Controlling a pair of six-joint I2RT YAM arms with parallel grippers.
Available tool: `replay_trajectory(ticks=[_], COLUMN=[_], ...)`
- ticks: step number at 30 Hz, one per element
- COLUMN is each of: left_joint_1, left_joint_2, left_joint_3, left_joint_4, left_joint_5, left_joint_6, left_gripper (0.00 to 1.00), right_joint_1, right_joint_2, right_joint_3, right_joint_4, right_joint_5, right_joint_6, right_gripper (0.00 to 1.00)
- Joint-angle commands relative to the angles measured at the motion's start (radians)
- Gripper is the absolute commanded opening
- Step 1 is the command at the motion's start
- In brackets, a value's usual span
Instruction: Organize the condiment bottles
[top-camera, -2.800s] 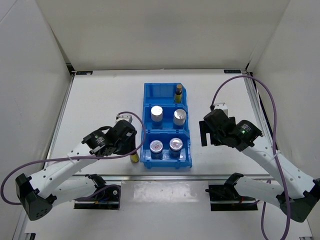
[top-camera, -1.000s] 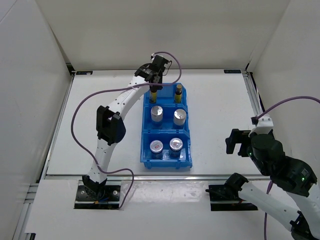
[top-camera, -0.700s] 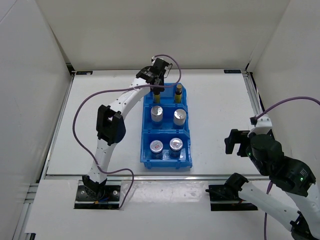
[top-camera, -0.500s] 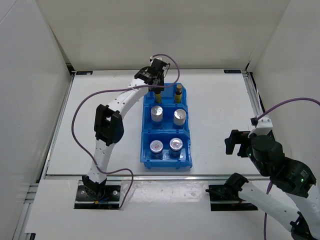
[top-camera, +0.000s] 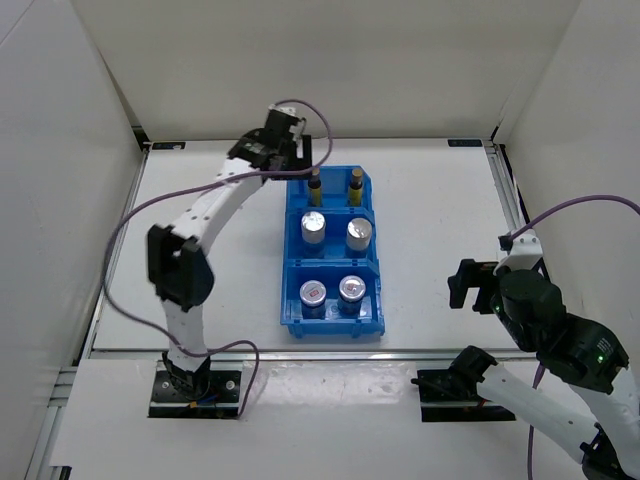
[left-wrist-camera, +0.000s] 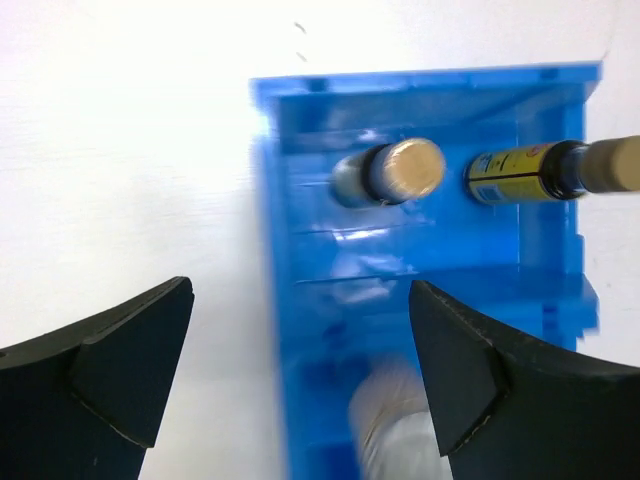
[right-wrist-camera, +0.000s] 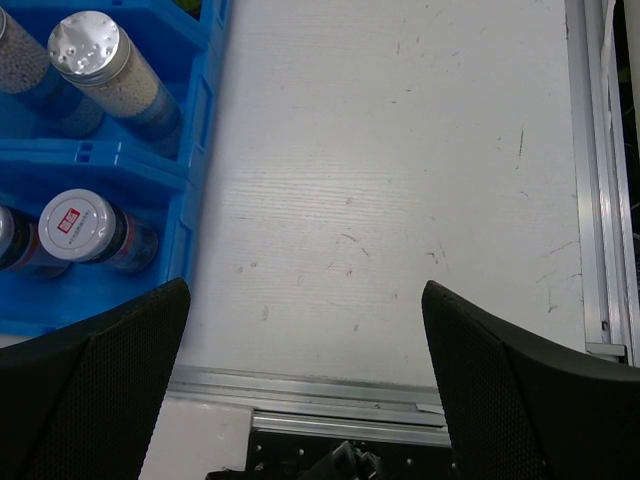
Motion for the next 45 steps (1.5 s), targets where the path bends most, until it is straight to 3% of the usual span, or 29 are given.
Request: replay_trajectory(ticks=[1, 13, 17, 22, 29, 40, 45], left_joint_1=[0.049, 0.109, 0.109, 0.109, 0.08, 0.08, 0.08], left_joint_2=[-0.358, -1.091, -1.306, -1.467, -1.675, -1.63, -1.681], left_joint_3=[-0.09, -0.884, -1.041, -1.2, -1.314, -1.314, -1.323], left_joint_4=[0.019, 0.194, 0.251, 0.251, 0.305, 0.335, 0.335], left_joint_5=[-0.07, -0.192, -0.192, -0.128, -0.213, -0.161, -0.216], left_joint_6=[0.066, 0.167, 0.168, 0.239, 0.273, 0.283, 0.283], left_gripper=[1.0, 1.0, 1.0, 1.0, 1.0, 1.0, 1.0], right_joint_1=[0.003, 0.003, 0.003, 0.003, 0.003, 0.003, 0.003], right_joint_2=[0.0, -0.01, -0.01, 0.01, -0.036, -0.005, -0.036], right_joint_3=[-0.002, -0.02, -0.02, -0.02, -0.02, -0.031, -0.031], right_joint_4=[0.034, 0.052, 0.061, 0.061, 0.083, 0.104, 0.095], right_joint_5=[0.025, 0.015, -0.008, -0.018, -0.041, -0.065, -0.042], right_joint_6=[-0.014, -0.033, -0.042, -0.052, -0.095, -0.111, -0.1], right_gripper=[1.0, 1.0, 1.0, 1.0, 1.0, 1.0, 1.0])
